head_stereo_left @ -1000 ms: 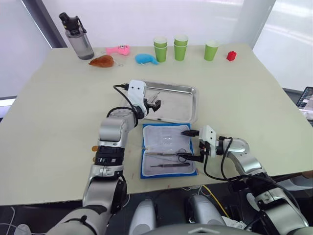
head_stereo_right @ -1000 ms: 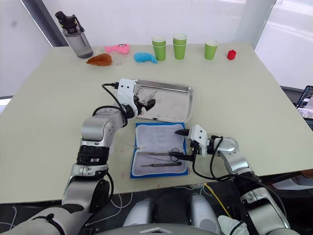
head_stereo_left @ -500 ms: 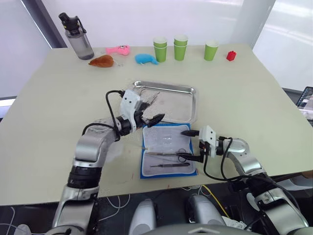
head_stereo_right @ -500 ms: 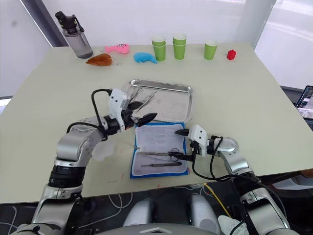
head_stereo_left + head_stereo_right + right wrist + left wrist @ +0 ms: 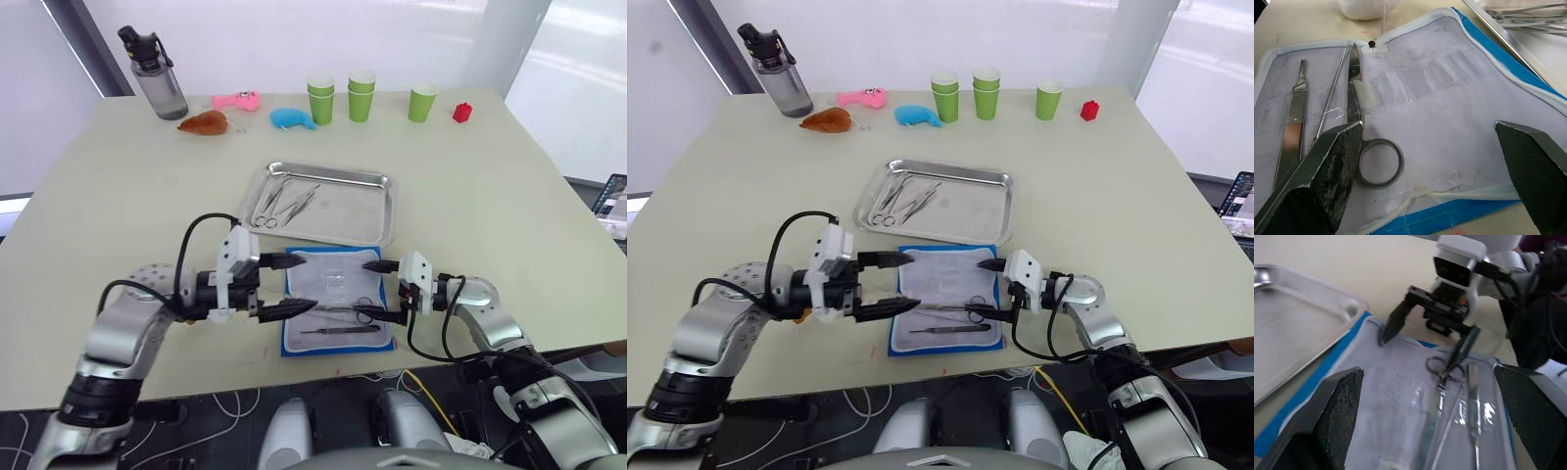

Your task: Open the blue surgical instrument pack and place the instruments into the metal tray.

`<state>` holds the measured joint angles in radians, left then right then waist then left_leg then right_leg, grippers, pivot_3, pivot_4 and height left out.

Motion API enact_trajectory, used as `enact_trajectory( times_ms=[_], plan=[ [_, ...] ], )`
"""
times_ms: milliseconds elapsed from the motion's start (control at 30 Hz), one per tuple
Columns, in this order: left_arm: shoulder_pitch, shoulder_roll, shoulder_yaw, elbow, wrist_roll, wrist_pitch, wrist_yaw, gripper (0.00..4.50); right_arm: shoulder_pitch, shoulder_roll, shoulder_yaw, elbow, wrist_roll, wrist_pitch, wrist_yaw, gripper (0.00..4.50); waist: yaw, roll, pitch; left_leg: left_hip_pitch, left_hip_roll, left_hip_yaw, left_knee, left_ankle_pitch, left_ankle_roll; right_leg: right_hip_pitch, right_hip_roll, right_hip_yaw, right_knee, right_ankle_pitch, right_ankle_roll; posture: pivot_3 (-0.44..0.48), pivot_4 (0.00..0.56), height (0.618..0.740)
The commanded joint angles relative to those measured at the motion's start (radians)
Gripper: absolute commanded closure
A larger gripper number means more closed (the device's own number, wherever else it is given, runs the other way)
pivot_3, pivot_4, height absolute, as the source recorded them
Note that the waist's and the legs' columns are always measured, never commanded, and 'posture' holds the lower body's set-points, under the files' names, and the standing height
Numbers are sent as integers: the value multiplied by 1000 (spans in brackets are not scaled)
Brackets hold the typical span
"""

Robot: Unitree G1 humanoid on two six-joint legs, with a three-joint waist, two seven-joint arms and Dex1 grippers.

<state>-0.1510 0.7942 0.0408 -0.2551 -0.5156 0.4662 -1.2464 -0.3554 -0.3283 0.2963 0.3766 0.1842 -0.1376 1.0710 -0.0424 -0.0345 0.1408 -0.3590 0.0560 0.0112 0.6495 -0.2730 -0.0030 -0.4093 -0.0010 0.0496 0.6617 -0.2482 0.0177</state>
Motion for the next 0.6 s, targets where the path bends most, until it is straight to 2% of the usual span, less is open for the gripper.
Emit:
enact_trajectory(
  times_ms=[33,200,333,600],
  plan=[
    [18,70,60,-33,-47,-55,-109,24,69,-30,47,108,-92,47,-19,0,0,0,0,0,0,0,0,0,0,0,0,0,0,0,0,0,150,734],
    [6,119,105,1,-73,-125,-205,24,75,-33,46,97,-89,50,-16,0,1,1,1,0,1,0,0,0,0,-1,-1,0,-1,0,0,0,150,734],
    [-13,160,128,79,-62,-262,-344,24,78,-35,49,91,-89,51,-9,0,1,1,1,0,0,1,-1,0,0,-1,-1,0,-1,0,0,0,150,734],
    [-72,131,126,117,-83,-318,-321,24,73,-41,47,80,-88,52,-5,0,1,0,1,-1,1,3,-1,0,0,-2,-1,2,-1,0,0,0,150,734]
  ],
)
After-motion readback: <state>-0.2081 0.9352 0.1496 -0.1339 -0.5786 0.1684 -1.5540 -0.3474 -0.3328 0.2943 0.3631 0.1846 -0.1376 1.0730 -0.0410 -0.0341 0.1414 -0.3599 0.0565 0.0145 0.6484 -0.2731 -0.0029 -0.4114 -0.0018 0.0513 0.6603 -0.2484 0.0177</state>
